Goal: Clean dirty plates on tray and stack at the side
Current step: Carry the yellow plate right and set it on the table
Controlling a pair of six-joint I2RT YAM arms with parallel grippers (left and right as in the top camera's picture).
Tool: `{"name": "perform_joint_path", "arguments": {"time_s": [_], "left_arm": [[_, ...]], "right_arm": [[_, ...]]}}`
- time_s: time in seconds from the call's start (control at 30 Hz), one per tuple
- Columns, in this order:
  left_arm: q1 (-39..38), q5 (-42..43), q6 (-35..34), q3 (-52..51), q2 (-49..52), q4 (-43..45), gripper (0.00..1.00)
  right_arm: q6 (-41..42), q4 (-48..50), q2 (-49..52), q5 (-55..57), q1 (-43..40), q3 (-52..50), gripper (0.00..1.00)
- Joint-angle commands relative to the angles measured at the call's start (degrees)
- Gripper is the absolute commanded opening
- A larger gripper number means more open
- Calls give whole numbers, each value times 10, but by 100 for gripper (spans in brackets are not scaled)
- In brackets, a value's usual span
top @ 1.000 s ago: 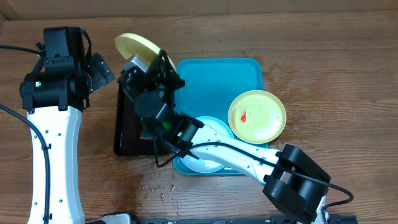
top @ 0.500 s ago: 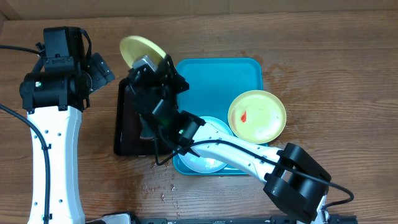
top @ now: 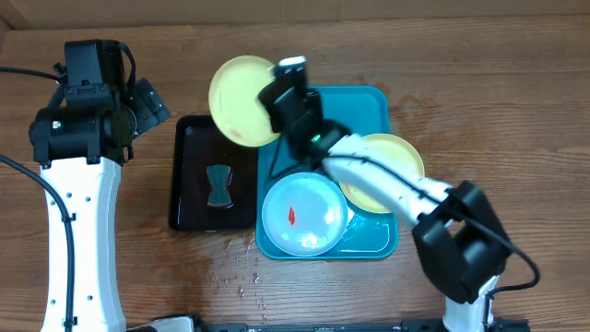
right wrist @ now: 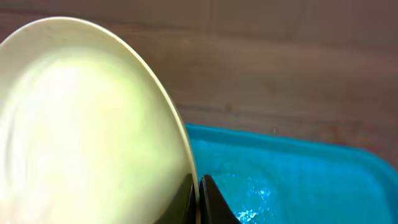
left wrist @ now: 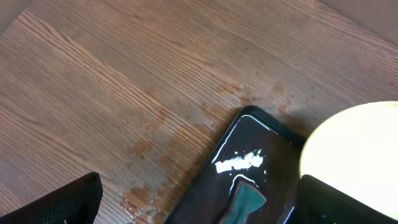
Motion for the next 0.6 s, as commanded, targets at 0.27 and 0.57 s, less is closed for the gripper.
{"name": "perform_joint_path", "arguments": {"time_s": [0.27,0.57], "left_arm": [[0,0,-12,5,2,0,100],[0,0,-12,5,2,0,100]], "right_arm": [[63,-80,-59,-381,-266,9,4],[63,-196,-59,-394,-483,9,4]]}}
